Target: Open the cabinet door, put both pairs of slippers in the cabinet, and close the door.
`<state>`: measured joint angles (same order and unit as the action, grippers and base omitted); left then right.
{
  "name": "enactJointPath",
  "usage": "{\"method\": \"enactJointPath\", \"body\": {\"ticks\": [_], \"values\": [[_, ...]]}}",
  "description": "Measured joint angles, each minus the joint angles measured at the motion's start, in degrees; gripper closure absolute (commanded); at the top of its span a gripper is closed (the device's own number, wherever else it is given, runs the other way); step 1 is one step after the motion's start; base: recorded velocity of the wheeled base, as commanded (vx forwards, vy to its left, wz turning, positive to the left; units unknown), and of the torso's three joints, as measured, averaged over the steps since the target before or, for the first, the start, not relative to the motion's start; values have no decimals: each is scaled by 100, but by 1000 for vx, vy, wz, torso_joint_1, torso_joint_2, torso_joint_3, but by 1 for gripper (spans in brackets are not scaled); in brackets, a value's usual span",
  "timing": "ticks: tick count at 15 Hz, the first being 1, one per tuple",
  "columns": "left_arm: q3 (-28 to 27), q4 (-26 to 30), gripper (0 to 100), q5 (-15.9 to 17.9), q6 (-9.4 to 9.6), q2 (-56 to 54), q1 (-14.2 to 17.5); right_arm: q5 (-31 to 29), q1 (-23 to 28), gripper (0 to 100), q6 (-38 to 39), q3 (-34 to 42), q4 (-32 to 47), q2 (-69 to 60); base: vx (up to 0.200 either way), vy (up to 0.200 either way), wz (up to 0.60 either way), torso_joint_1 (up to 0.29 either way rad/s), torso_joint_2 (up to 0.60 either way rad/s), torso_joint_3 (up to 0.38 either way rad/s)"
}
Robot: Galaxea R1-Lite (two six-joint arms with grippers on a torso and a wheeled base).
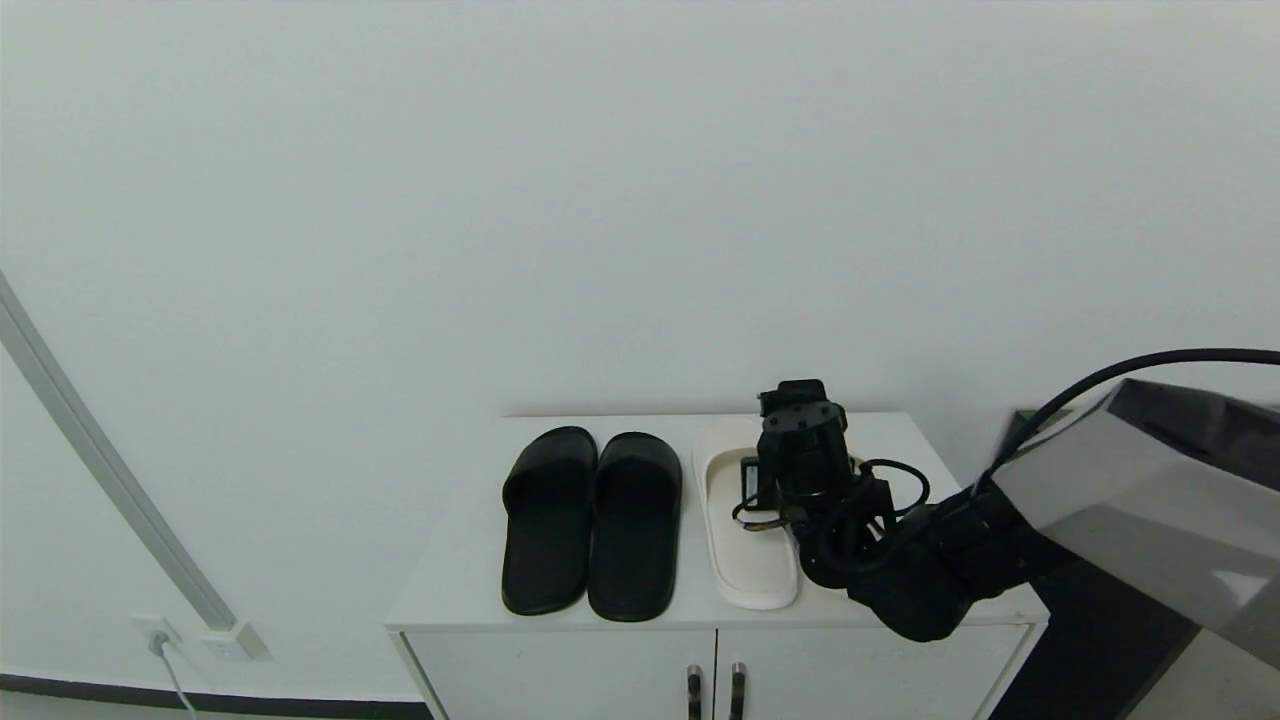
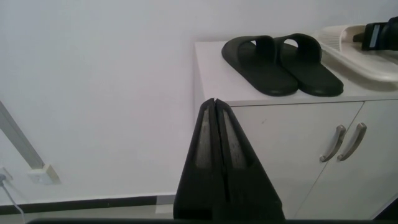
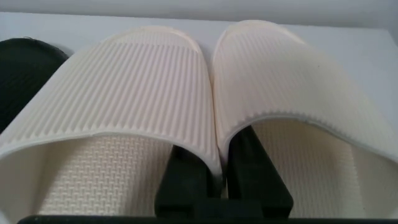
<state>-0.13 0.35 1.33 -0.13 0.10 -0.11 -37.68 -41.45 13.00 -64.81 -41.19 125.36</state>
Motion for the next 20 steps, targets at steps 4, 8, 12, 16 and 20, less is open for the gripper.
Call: {"method": "enactJointPath", "body": {"ticks": [4,8,12,16,20], "values": [[0,0,100,0,6,0,0,618,-168,100,-282,817,-172,-942,0,0,0,0,0,0],[2,-2,100,0,6,0,1,2027,-301,100,-708,2107,-610,-1963,0,0,0,0,0,0],[2,-2,100,0,6,0,1,3495,-538,100,-866,3162,-818,-2866,0,0,0,0,0,0],[6,-2,100,1,6,0,1,3771,-603,100,-870,3571,-802,-3228,0,0,0,0,0,0],[6,-2,100,0,6,0,4,3773,-603,100,-864,3689,-827,-3316,0,0,0,0,0,0]]}}
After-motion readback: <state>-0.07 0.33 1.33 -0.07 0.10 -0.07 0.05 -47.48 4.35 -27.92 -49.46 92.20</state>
